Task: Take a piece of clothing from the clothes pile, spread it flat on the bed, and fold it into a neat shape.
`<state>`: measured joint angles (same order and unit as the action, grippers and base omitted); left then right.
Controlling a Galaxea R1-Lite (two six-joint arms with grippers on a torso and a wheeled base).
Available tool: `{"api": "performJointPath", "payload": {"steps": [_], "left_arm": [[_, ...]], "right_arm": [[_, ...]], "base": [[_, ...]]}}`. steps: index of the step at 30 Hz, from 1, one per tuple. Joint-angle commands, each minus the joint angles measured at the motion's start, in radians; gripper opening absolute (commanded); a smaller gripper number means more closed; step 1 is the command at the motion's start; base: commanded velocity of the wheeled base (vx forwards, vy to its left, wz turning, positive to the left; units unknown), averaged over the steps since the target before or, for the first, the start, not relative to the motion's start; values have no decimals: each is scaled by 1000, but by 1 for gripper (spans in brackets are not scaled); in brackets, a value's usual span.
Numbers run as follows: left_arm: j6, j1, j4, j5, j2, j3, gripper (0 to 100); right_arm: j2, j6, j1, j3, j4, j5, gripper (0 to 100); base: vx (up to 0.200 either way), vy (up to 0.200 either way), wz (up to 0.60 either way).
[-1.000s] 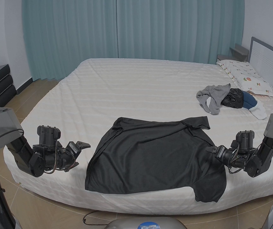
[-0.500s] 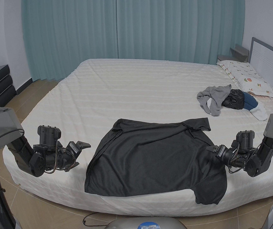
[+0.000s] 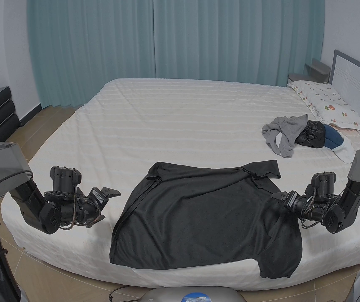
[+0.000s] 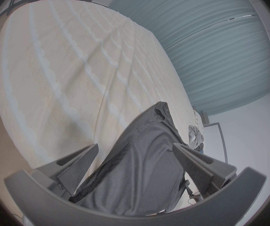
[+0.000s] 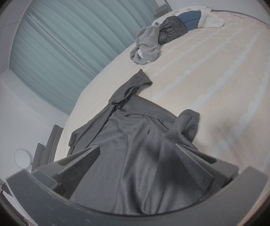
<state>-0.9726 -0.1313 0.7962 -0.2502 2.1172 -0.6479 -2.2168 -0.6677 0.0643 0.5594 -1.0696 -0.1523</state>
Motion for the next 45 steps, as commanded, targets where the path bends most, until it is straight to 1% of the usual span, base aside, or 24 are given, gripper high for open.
{"api": "performJointPath", "payload": {"steps": [1,13,19,25,28,36,42,45], "left_arm": [[-2,-2,-2,-1,-2,2,100],[-12,-2,1,0,1,-4,100],[-18,-1,1,14,-5,-9,100],[-20,4,1,3,0,-7,100],[-20,2,1,3,-5,-6,100],[-20,-2,1,3,1,-10,100],[-18,-2,1,5,4,-33,100],[-17,-2,0,14,20,-90,100]], "right_arm": [[0,0,2,1,-1,0,100],[0,0,2,2,-1,0,100],[37,0,9,-10,0,2,100],[28,0,9,-6,2,2,100],[22,0,9,-4,0,2,100],[19,0,9,-3,0,2,100],[17,0,11,-4,0,0,100],[17,-1,9,-4,0,0,100]], "base": [[0,0,0],[0,-200,0],[0,0,0],[0,0,0],[200,0,0],[0,0,0],[0,0,0],[0,0,0]]}}
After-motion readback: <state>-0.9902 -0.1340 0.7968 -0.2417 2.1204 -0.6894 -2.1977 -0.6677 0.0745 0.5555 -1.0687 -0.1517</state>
